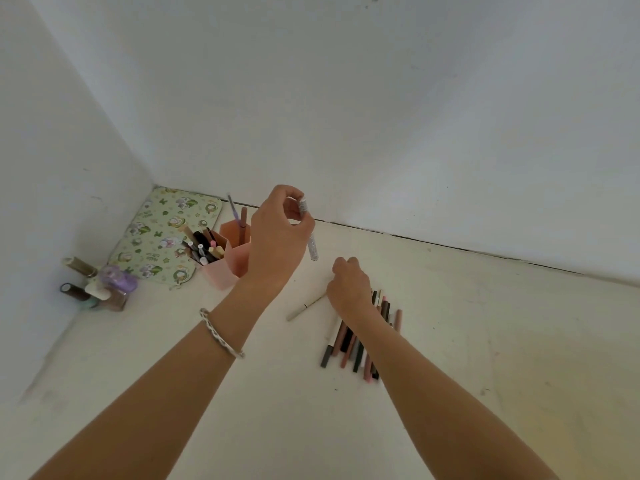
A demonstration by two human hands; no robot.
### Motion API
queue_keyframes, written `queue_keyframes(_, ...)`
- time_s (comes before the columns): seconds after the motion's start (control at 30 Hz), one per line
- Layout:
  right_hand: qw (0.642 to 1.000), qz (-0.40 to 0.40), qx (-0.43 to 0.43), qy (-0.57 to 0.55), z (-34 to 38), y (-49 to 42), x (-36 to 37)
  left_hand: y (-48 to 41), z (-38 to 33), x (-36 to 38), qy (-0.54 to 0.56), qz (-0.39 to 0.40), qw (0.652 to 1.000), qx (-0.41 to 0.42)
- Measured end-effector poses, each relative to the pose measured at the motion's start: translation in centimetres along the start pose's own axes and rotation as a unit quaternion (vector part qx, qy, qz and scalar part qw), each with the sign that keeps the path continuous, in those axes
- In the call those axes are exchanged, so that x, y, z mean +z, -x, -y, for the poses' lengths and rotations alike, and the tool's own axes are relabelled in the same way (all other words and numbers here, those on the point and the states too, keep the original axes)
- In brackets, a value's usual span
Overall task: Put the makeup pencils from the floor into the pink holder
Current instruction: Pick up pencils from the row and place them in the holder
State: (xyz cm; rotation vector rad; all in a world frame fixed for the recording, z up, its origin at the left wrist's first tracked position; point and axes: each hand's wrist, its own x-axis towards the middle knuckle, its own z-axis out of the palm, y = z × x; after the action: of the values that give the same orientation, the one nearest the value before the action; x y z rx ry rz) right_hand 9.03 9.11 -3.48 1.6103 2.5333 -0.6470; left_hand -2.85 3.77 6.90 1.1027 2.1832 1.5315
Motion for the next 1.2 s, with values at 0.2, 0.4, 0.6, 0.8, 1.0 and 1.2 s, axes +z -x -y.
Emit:
queue_keyframes(0.2,0.993,0.021,-0.094,0.071,-0.1,-0.2,0.6,0.3,0.1,0.0,-0.007,-0.014,1.0,-0.007)
queue_keyframes(0.4,0.973,0.009,-0.171,0.154,-0.9,-1.5,-0.9,-1.4,-1.3,-2.7,0.039,-0.079,0.995,0.035)
queue_keyframes(0.6,0.98,0.017,-0.098,-0.175,-0.1,-2.0,-8.7,-5.9,-0.6,-8.3,-0.014,-0.186,0.982,0.039)
queue_keyframes(0.8,0.925,-0.12,-0.098,-0.347,3.6,-1.3,-11.1,-6.3,2.9,-8.5,-0.135,-0.097,0.986,-0.008)
queue_keyframes(1.0,0.886,-0.15,-0.093,-0.429,6.5,-0.8,-10.8,-6.2,5.8,-7.9,-0.255,0.029,0.963,-0.078)
queue_keyframes(1.2,0.892,-0.107,-0.116,-0.423,9.4,-0.7,-9.6,-6.7,6.1,-9.6,-0.213,0.008,0.971,-0.113)
